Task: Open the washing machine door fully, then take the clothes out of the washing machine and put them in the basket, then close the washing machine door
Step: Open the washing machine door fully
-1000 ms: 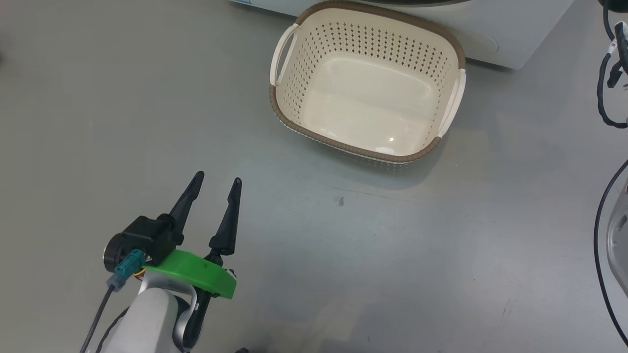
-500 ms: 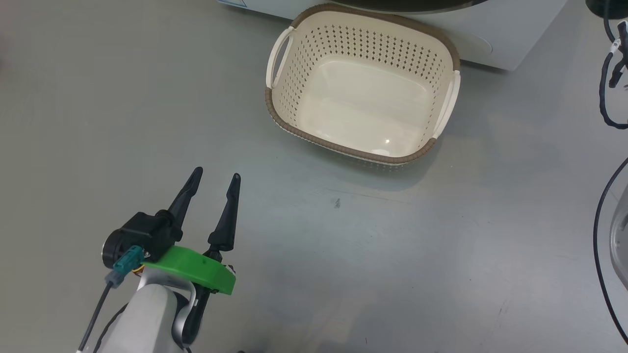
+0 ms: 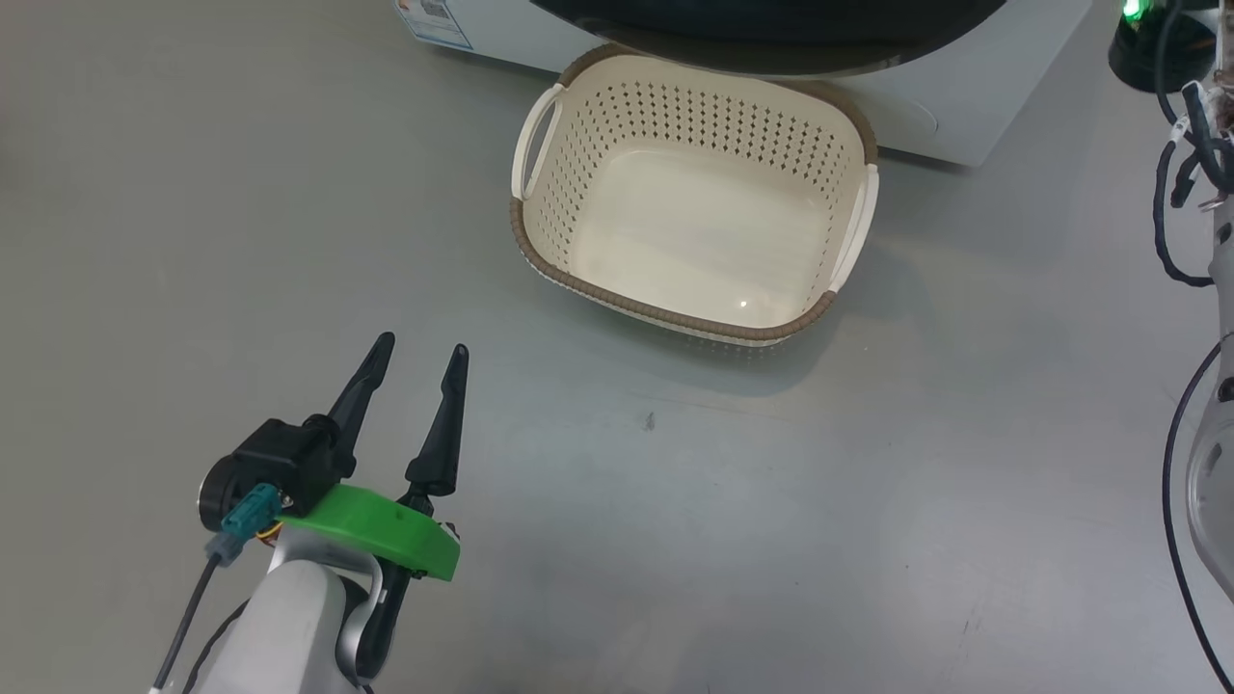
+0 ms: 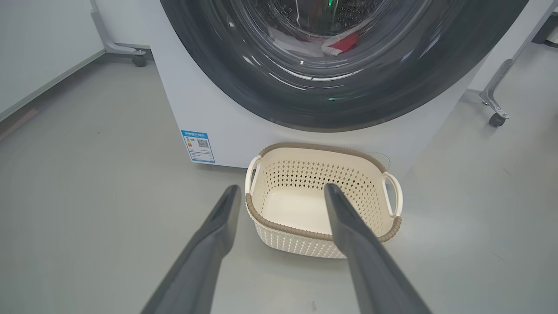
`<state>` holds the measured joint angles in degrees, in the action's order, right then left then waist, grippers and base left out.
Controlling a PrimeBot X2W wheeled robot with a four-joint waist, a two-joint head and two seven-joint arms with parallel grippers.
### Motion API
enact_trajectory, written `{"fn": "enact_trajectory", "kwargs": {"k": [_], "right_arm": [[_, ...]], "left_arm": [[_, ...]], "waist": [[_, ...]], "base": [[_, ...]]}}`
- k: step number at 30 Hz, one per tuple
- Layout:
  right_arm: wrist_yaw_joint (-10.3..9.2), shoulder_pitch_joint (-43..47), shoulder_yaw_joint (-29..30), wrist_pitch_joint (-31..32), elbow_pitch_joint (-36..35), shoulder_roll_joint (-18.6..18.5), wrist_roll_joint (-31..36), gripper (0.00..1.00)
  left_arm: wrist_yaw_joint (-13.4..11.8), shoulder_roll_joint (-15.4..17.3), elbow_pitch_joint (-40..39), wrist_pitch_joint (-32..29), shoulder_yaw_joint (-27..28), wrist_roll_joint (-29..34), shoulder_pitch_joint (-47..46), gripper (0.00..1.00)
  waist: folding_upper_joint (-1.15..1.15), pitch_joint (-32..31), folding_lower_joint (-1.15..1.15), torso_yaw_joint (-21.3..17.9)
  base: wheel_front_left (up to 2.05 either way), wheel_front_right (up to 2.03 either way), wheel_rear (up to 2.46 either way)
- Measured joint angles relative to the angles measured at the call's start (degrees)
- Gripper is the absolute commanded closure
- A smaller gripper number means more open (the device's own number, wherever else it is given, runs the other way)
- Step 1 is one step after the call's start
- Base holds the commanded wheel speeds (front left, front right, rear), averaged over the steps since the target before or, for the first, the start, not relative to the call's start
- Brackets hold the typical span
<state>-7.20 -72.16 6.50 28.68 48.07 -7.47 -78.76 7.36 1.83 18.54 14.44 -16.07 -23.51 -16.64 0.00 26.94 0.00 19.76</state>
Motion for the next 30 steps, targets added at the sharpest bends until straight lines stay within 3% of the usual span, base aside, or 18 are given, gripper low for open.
{"fn": "enact_trajectory", "kwargs": {"k": [30], "right_arm": [[1.52, 8.08, -0.47, 4.38, 2.26, 2.08, -2.88, 1.00]], "left_arm": [[0.01, -0.01, 0.71, 0.00, 1.32, 0.77, 1.59, 0.00]], "waist": [[0.00, -5.85, 0.00, -2.35]], "base": [[0.00, 0.00, 0.00]]}}
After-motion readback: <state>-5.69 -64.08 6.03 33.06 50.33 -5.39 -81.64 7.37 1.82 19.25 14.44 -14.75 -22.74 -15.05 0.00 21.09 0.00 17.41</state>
